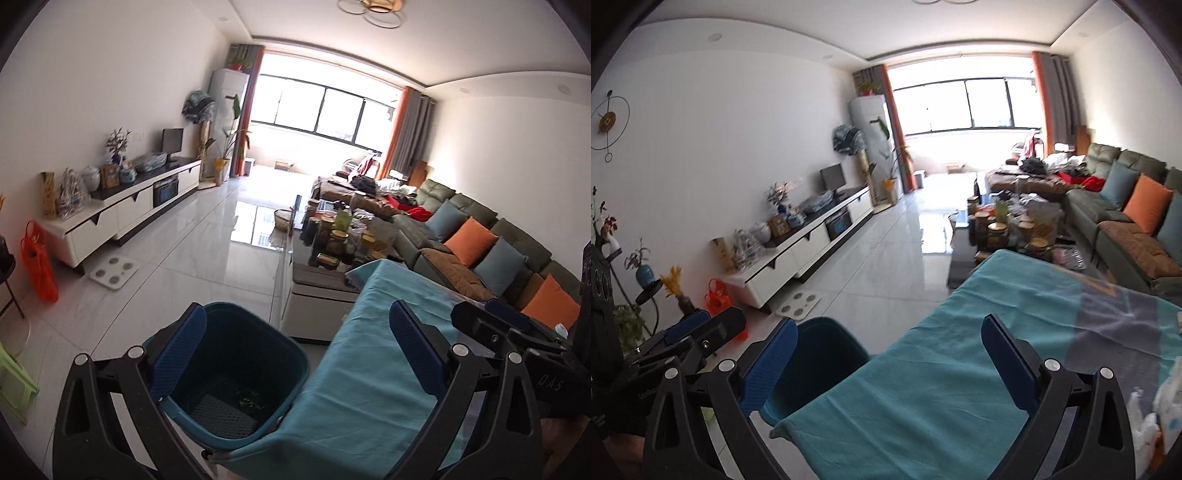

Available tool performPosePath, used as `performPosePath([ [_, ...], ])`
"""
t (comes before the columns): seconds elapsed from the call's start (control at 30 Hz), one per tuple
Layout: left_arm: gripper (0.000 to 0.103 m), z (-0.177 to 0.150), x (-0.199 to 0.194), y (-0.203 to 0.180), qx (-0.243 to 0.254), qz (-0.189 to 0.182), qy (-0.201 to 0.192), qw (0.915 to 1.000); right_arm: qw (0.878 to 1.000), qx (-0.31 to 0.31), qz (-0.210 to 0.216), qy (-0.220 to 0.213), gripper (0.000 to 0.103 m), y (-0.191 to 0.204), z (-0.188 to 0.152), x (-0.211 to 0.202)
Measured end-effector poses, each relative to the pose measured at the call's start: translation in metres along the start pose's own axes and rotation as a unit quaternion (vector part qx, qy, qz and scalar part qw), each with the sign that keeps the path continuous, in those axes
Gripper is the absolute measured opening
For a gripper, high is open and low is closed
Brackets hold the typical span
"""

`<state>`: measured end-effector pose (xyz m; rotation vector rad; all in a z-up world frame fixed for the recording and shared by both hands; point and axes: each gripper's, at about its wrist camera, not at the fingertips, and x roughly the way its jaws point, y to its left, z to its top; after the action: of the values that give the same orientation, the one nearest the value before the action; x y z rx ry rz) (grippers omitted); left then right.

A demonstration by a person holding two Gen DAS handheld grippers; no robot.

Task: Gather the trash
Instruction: 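Return both tools from the bin to the table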

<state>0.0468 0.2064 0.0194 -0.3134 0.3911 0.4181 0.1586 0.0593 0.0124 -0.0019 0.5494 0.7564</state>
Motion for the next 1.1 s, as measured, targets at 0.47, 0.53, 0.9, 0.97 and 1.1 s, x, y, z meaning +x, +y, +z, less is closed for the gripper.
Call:
performPosePath([
  [0.47,0.098,-0.017,-0.014,-0.087,0.051,-0.079,-0.014,0.9954,0.99,0.045,-0.119,-0.065,0.096,-0.072,-0.028,-0.099],
  [0.53,0.098,-0.023,-0.014,-0.104,0.065,-0.096,-0.01,0.9932,0.987,0.047,-0.136,-0.071,0.096,-0.079,-0.035,-0.111],
  [0.9,0.098,-0.057,-0.018,-0.183,0.124,-0.184,0.018,0.9748,0.963,0.094,-0.24,-0.077,0.096,-0.131,-0.085,-0.182],
  [0.97,0.098,-0.064,-0.018,-0.194,0.13,-0.198,0.025,0.9712,0.957,0.103,-0.261,-0.073,0.096,-0.138,-0.093,-0.193],
  [1.1,0.098,-0.074,-0.017,-0.211,0.14,-0.222,0.035,0.9642,0.946,0.12,-0.293,-0.073,0.096,-0.15,-0.108,-0.217],
])
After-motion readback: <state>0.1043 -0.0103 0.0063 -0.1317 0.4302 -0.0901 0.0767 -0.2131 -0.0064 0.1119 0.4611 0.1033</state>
